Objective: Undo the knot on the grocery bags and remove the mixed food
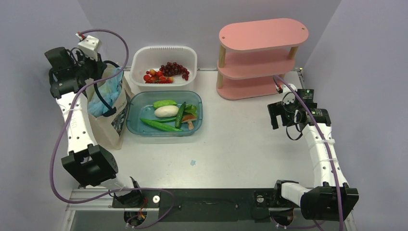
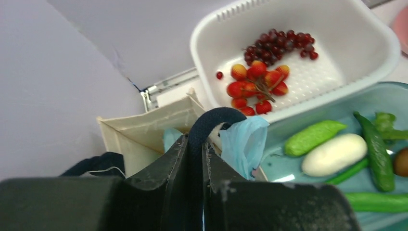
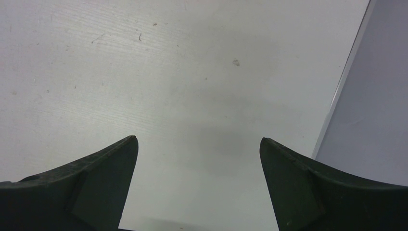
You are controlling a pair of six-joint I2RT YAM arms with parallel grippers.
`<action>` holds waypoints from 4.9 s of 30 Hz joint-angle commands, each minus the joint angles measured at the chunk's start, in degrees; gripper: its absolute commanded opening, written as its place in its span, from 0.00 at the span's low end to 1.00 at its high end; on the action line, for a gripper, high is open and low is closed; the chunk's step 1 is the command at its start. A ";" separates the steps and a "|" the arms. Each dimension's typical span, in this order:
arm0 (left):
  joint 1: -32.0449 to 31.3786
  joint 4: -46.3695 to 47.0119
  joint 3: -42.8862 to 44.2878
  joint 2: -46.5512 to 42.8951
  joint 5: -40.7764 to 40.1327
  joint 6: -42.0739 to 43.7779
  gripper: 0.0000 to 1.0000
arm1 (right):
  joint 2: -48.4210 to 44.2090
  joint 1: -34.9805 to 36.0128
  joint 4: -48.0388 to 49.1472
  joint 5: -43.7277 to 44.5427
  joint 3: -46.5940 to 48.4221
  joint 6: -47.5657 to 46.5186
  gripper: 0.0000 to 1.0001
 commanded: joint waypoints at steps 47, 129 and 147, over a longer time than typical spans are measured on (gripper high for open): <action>-26.88 -37.52 14.39 -9.14 -7.30 4.87 0.52 | -0.64 -0.95 2.40 -2.20 -0.89 0.62 0.93; 7.69 -28.75 18.35 11.69 -4.43 -5.44 0.00 | -6.82 1.36 -5.30 2.07 -4.25 0.88 0.94; 7.17 -16.45 48.31 14.00 2.40 -33.06 0.00 | -5.39 1.50 -4.24 0.06 -1.26 2.01 0.93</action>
